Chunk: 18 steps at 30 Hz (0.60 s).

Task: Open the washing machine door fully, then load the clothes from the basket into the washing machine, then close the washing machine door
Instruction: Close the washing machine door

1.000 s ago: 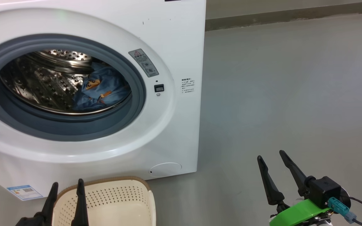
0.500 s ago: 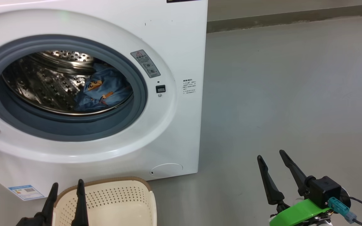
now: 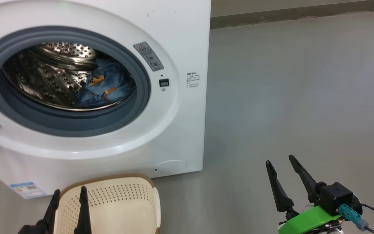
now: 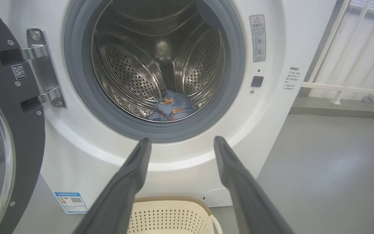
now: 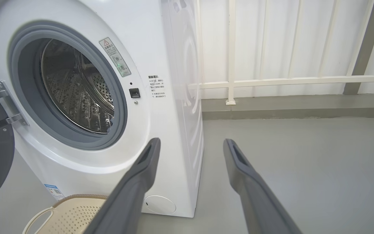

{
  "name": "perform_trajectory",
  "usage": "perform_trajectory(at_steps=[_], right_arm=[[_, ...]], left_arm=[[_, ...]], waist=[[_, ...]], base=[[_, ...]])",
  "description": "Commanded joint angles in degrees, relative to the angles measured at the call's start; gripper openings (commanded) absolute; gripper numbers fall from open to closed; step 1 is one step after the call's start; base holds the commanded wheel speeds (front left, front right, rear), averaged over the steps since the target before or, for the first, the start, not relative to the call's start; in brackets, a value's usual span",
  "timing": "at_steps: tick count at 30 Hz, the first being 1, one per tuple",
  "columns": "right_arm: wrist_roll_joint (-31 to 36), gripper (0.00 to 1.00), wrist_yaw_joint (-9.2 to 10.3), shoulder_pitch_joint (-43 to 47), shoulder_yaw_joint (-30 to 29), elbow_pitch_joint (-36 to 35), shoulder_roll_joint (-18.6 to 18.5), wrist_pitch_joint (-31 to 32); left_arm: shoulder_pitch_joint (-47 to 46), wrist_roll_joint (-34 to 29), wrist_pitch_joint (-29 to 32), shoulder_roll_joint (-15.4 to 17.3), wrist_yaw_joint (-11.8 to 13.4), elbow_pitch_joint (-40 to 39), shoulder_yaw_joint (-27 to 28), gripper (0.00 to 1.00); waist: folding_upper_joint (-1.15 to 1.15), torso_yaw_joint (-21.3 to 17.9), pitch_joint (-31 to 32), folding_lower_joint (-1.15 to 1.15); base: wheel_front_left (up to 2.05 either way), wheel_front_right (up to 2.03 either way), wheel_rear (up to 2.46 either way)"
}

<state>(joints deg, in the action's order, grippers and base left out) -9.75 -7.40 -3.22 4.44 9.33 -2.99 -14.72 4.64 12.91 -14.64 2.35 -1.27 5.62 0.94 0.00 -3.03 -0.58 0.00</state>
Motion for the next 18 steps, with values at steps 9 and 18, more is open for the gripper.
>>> perform_trajectory(at_steps=[9, 18], right_arm=[[-0.36, 1.00, -0.09, -0.44, 0.62, -1.48, 0.11, -0.28], [-0.21, 1.00, -0.09, -0.48, 0.48, -1.85, 0.11, -0.28]], left_arm=[[-2.43, -0.44, -0.36, 0.53, 0.53, -1.77, 2.57, 1.00], [-2.45, -0.57, -0.36, 0.53, 0.23, -2.63, 2.59, 1.00]], waist=[[0.00, 0.26, -0.14, 0.00], [0.00, 0.52, -0.16, 0.00]], base=[[-1.94, 1.94, 0.00], [-0.96, 0.96, 0.00]])
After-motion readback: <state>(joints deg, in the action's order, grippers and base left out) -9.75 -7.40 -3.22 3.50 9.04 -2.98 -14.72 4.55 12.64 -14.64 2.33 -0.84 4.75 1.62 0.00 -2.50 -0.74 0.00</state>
